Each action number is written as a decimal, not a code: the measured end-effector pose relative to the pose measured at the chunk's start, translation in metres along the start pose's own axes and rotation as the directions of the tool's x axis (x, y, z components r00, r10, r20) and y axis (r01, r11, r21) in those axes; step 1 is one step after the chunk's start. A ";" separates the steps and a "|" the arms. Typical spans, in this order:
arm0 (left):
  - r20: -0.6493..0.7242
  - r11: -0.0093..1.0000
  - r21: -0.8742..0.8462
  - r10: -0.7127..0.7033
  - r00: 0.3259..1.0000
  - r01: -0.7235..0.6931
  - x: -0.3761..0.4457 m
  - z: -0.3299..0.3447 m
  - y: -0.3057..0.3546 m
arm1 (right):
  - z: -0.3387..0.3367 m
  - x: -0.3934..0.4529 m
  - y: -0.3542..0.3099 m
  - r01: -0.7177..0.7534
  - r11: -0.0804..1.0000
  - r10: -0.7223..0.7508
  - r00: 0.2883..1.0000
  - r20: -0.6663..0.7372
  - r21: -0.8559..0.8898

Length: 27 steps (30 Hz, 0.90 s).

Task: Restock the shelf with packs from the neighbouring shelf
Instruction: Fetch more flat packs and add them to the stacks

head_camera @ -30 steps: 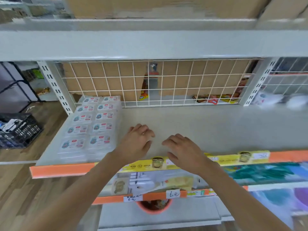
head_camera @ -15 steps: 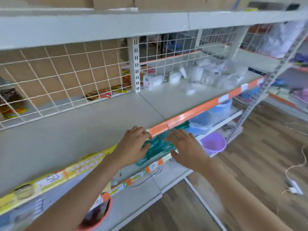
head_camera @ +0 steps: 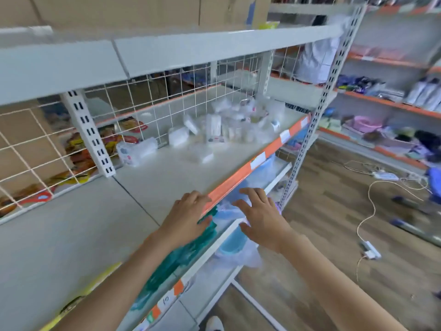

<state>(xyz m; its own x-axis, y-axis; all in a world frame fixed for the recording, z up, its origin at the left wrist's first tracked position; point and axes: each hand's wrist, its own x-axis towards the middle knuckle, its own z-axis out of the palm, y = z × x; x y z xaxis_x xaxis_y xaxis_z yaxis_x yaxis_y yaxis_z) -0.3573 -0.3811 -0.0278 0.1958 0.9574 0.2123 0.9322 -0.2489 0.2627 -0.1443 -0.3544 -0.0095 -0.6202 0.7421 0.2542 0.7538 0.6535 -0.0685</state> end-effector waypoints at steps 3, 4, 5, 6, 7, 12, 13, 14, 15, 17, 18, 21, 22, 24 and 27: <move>0.019 0.997 -0.013 -0.072 0.997 0.072 0.052 0.006 -0.012 | -0.006 0.045 0.038 0.024 1.000 -0.025 1.000 -0.018 -0.019; 0.025 0.994 -0.023 -0.104 0.994 0.104 0.066 0.007 -0.016 | -0.007 0.061 0.047 0.029 0.999 -0.029 0.999 -0.036 -0.013; 0.034 0.991 -0.035 -0.131 0.991 0.132 0.079 0.010 -0.021 | -0.006 0.075 0.056 0.029 1.000 -0.029 0.998 -0.053 -0.001; 0.044 0.986 -0.047 -0.155 0.987 0.157 0.092 0.013 -0.025 | -0.003 0.087 0.063 0.017 1.000 -0.016 0.999 -0.030 0.019; 0.043 0.983 -0.058 -0.171 0.984 0.173 0.104 0.016 -0.029 | 0.003 0.096 0.068 0.003 0.999 -0.003 1.000 -0.002 0.047; -0.008 0.977 -0.044 -0.211 0.977 0.210 0.164 0.021 -0.052 | 0.039 0.125 0.079 0.007 0.988 -0.022 0.994 0.102 0.154; 0.009 0.976 -0.025 -0.216 0.976 0.216 0.173 0.022 -0.056 | 0.043 0.133 0.082 0.008 0.989 -0.027 0.992 0.124 0.150; 0.041 0.974 -0.003 -0.226 0.973 0.226 0.181 0.023 -0.060 | 0.046 0.142 0.087 0.010 0.990 -0.029 0.990 0.135 0.142; 0.079 0.970 0.009 -0.244 0.967 0.244 0.188 0.025 -0.064 | 0.048 0.152 0.092 0.007 0.990 -0.027 0.989 0.143 0.144; 0.160 0.954 0.030 -0.299 0.941 0.298 0.195 0.029 -0.071 | 0.051 0.173 0.102 0.006 0.985 -0.033 0.988 0.153 0.173; 0.184 0.948 0.059 -0.318 0.930 0.312 0.197 0.030 -0.073 | 0.053 0.184 0.108 0.009 0.983 -0.039 0.987 0.158 0.184; 0.210 0.928 0.177 -0.360 0.909 0.327 0.201 0.025 -0.070 | 0.059 0.215 0.122 0.005 0.978 -0.042 0.984 0.176 0.207; 0.209 0.918 0.218 -0.377 0.902 0.333 0.201 0.022 -0.068 | 0.062 0.226 0.126 0.011 0.979 -0.049 0.982 0.181 0.204; 0.208 0.894 0.305 -0.397 0.894 0.327 0.202 0.017 -0.063 | 0.065 0.248 0.133 0.024 0.979 -0.065 0.978 0.197 0.202; 0.217 0.865 0.372 -0.435 0.874 0.338 0.201 0.014 -0.058 | 0.071 0.276 0.139 0.036 0.972 -0.086 0.975 0.205 0.233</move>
<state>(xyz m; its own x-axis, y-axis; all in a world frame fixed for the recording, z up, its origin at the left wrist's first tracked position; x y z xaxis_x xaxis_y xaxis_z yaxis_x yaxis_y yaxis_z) -0.3672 -0.1720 -0.0138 -0.1682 0.9768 -0.1326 0.9853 0.1626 -0.0516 -0.2259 -0.0483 -0.0179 -0.7137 0.6982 0.0561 0.6594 0.6967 -0.2825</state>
